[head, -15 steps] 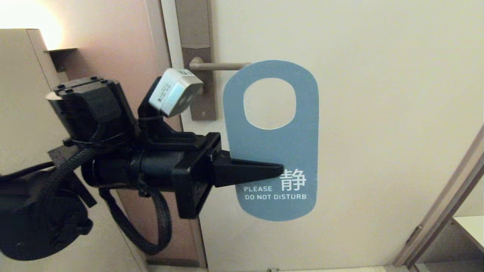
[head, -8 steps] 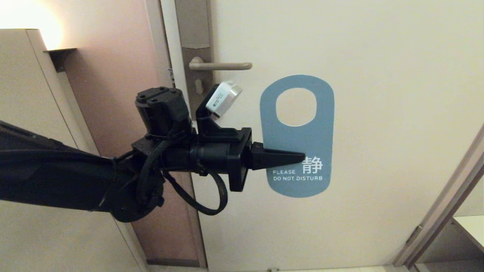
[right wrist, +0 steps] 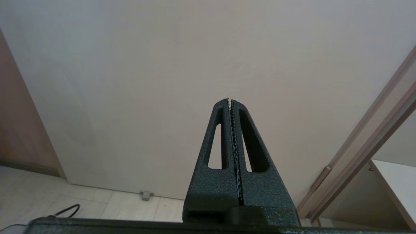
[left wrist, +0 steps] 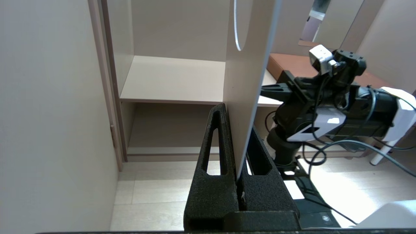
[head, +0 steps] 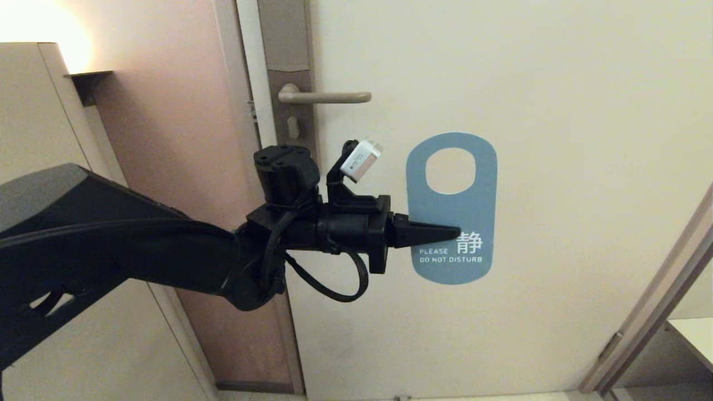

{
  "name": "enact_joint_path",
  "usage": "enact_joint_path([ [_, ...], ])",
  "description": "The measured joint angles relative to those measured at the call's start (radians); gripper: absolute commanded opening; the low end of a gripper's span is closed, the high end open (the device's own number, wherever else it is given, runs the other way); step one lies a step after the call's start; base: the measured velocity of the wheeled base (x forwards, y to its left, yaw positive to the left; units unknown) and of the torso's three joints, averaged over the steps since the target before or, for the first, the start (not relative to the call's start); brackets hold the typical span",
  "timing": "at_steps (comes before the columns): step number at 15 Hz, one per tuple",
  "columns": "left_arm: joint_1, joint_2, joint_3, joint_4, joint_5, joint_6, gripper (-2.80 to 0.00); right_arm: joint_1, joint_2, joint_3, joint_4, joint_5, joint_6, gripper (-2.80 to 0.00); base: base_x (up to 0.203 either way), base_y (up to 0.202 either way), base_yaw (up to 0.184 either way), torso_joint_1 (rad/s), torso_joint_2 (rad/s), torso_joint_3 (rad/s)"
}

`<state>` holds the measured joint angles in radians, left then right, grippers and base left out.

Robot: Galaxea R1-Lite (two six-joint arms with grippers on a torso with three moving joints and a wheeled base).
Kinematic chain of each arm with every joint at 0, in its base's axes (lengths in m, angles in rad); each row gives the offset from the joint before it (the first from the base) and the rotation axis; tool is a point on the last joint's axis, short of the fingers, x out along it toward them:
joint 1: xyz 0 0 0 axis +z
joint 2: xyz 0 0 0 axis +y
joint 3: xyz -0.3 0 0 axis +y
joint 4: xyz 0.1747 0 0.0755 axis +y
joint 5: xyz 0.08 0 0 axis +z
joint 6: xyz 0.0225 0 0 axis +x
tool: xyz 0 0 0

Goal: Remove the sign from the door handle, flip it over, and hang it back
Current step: Hand it to the other hand

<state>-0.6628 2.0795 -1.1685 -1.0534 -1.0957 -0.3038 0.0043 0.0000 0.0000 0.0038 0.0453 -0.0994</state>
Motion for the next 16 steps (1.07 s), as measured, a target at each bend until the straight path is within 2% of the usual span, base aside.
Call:
enact_joint_path([
  [12, 0.002, 0.062, 0.0, -0.04, 0.0, -0.001, -2.8, 0.0, 0.0, -0.018, 0.006, -0.003, -0.004, -2.8, 0.0, 0.0, 0.0, 0.0, 0.0, 0.0],
  [16, 0.002, 0.065, 0.001, -0.04, 0.0, -0.001, -2.8, 0.0, 0.0, -0.087, 0.081, 0.0, -0.002, -2.8, 0.0, 0.0, 0.0, 0.0, 0.0, 0.0],
])
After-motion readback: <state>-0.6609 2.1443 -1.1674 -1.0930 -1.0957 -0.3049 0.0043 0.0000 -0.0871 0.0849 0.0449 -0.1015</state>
